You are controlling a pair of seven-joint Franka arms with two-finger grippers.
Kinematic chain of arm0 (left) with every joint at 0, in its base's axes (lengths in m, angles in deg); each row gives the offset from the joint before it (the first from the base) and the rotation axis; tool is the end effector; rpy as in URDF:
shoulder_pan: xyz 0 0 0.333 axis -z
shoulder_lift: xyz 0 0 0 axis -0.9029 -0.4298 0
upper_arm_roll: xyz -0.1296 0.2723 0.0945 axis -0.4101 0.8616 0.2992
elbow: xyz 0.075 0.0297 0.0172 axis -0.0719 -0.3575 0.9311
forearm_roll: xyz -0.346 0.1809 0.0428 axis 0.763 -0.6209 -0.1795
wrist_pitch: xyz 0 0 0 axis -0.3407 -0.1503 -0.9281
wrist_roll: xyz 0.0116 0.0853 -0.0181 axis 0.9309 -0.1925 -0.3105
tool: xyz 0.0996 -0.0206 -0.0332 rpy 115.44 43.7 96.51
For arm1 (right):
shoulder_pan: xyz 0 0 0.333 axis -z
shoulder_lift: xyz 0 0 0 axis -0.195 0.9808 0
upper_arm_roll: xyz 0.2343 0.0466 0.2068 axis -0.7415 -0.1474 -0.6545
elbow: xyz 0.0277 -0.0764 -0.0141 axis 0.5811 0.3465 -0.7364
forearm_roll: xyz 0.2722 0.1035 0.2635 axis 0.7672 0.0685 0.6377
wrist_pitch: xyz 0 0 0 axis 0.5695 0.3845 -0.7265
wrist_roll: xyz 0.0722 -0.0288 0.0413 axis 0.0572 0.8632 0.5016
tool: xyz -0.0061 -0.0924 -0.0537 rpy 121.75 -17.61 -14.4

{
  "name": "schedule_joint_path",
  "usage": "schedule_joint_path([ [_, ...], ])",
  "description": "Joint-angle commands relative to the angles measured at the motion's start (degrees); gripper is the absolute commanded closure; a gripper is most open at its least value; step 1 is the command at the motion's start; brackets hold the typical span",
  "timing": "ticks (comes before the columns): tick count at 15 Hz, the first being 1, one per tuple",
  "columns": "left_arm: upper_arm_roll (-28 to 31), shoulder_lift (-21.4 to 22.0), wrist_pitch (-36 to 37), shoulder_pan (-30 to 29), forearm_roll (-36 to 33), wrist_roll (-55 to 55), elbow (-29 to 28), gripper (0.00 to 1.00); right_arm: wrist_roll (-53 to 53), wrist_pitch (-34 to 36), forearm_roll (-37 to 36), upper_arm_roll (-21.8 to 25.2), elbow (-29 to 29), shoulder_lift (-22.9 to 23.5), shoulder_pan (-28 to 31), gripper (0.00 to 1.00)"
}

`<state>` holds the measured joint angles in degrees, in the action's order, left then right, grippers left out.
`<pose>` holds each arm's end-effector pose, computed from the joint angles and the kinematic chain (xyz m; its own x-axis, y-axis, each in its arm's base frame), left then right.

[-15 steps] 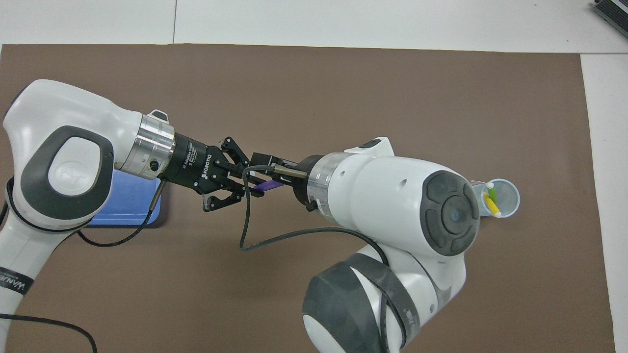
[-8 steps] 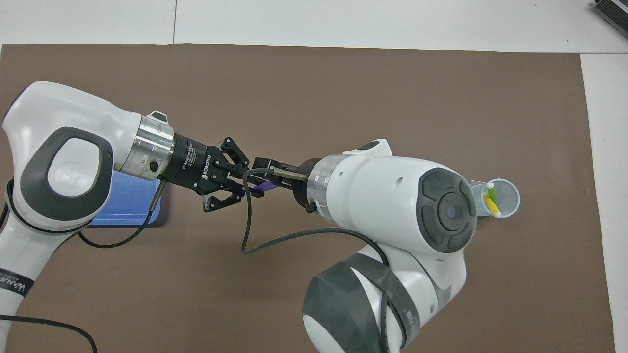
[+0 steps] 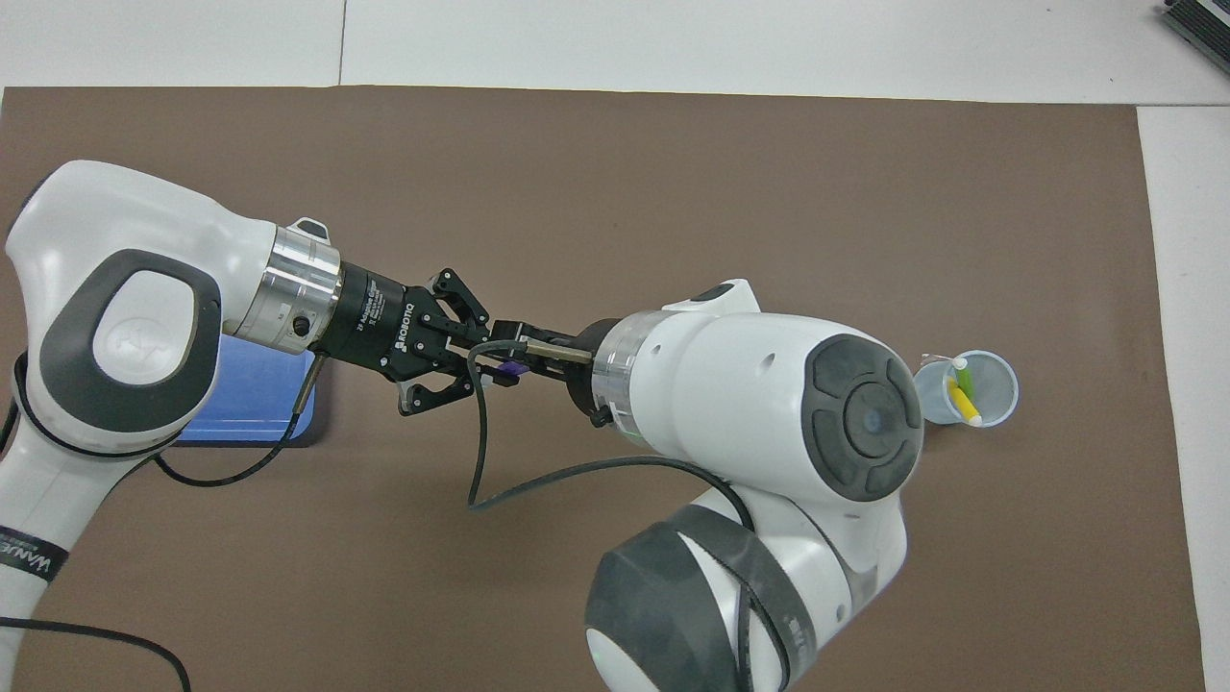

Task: Transfer and insert pens with both arms
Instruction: 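Grasp the purple pen with the right gripper beside the left gripper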

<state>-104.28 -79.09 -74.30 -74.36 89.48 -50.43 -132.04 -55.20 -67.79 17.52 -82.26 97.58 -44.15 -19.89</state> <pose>0.5378 -0.2265 0.4826 -0.0198 0.6322 -0.7746 0.9629 -0.1965 -0.1850 0.5009 0.3760 0.5470 0.9512 -0.3027 0.0595 -0.2323 -0.8299 -0.5073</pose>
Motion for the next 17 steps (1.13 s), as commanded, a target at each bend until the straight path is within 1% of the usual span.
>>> schedule_joint_path([
  [1,0.62,2.37,-1.03,0.23,1.88,0.46,-2.31,1.00,-0.54,1.29,-0.80,-0.27,-0.22,-0.49,0.38,0.19],
  [3,0.62,2.46,-1.03,0.15,2.05,0.46,-2.66,1.00,-0.19,1.38,-0.80,-0.27,-0.22,-0.49,0.46,0.20],
  [4,0.62,2.46,-1.03,0.15,2.06,0.46,-2.66,1.00,-0.19,1.38,-0.80,-0.27,-0.22,-0.49,0.46,0.23],
  [5,0.62,2.46,-1.03,0.15,2.06,0.46,-2.66,1.00,-0.01,1.38,-0.80,-0.27,-0.13,-0.49,0.46,0.30],
  [6,0.62,2.46,-1.03,0.15,2.14,0.46,-2.66,1.00,0.07,1.38,-0.80,-0.27,-0.04,-0.49,0.55,0.44],
  [8,0.62,2.46,-1.03,0.15,2.14,0.46,-2.66,1.00,0.08,1.38,-0.80,-0.27,0.22,-0.66,0.55,0.75],
  [9,0.62,2.46,-1.03,0.15,2.14,0.46,-2.66,1.00,-0.01,1.38,-0.80,-0.27,0.31,-0.75,0.55,0.89],
  [10,0.62,2.46,-1.03,0.15,2.14,0.46,-2.66,1.00,-0.01,1.38,-0.71,-0.27,0.57,-0.75,0.64,0.98],
  [11,0.62,2.46,-1.03,0.15,2.58,0.46,-2.66,1.00,-0.10,1.38,-0.71,-0.27,0.75,-0.84,0.64,1.00],
  [16,0.62,2.63,-0.94,0.67,2.58,0.54,-2.84,1.00,-0.10,1.38,-0.71,-0.27,1.54,-1.28,0.81,1.00],
  [17,0.71,2.63,-0.59,0.85,2.32,1.24,-2.66,0.62,0.16,1.47,-0.71,-0.27,1.89,-1.36,0.90,1.00],
])
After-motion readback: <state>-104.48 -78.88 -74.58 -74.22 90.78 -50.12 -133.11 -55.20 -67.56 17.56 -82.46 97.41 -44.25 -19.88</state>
